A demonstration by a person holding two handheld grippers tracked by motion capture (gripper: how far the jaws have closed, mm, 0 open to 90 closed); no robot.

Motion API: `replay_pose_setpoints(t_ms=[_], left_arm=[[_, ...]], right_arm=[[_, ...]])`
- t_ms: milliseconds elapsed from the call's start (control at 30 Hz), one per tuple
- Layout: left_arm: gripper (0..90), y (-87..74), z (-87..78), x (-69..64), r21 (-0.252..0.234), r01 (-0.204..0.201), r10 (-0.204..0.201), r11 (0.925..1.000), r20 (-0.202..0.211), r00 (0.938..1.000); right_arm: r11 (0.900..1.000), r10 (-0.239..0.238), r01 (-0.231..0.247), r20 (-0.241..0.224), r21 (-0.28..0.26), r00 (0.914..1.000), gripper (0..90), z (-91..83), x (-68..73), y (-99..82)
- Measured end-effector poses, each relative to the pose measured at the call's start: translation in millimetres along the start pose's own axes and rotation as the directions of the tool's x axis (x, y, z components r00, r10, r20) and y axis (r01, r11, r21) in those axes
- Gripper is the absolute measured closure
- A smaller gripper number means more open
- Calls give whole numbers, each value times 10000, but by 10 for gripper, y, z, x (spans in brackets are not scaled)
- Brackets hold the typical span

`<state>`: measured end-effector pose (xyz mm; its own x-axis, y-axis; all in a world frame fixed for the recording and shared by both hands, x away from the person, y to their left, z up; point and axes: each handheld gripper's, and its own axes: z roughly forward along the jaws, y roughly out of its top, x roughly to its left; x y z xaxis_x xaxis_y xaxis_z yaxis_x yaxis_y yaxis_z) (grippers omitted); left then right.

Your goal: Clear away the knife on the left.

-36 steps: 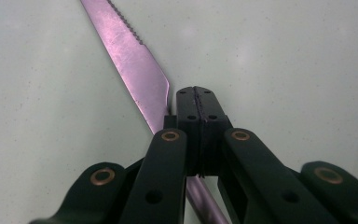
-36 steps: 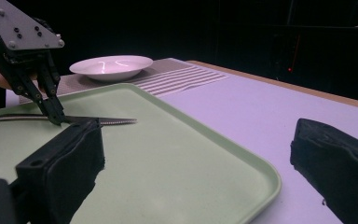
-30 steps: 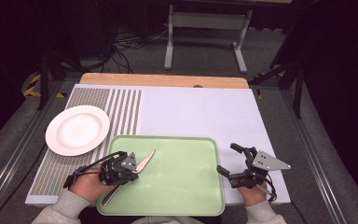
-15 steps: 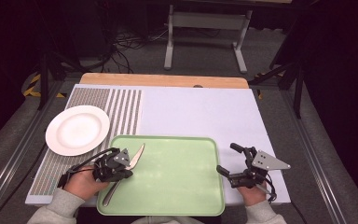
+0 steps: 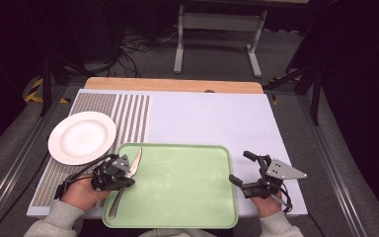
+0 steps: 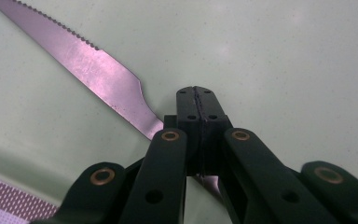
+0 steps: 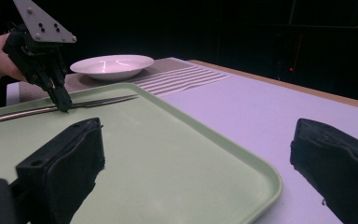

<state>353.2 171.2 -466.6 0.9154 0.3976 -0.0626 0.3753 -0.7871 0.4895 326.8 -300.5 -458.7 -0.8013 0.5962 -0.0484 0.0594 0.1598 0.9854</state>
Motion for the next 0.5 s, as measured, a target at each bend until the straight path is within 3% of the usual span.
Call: replay_pose_setpoints(t_ms=[500], left_arm=[[898,-81,-43,45,-20,360,-360,9993,-87,9993]], right_arm=[[10000,28,-28,-7,5,10000,31,7,-2,3]])
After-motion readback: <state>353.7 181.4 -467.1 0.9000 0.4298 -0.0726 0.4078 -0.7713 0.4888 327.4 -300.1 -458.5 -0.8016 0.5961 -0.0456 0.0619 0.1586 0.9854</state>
